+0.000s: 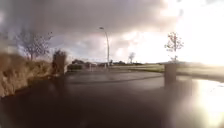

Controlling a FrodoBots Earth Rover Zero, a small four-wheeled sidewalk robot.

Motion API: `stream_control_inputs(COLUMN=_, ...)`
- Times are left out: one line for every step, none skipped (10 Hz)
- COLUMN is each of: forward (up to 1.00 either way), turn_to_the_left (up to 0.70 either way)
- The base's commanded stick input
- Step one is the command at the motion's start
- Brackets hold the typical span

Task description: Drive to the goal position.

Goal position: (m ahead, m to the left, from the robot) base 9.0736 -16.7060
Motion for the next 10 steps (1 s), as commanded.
stream_control_inputs(forward=0.7, turn_to_the_left=0.0)
stream_control_inputs(forward=0.7, turn_to_the_left=0.0)
stream_control_inputs(forward=0.7, turn_to_the_left=0.0)
stream_control_inputs(forward=0.7, turn_to_the_left=0.0)
stream_control_inputs(forward=0.7, turn_to_the_left=0.0)
stream_control_inputs(forward=0.7, turn_to_the_left=0.0)
stream_control_inputs(forward=0.7, turn_to_the_left=0.0)
stream_control_inputs(forward=0.7, turn_to_the_left=0.0)
stream_control_inputs(forward=0.7, turn_to_the_left=0.0)
stream_control_inputs(forward=0.7, turn_to_the_left=0.0)
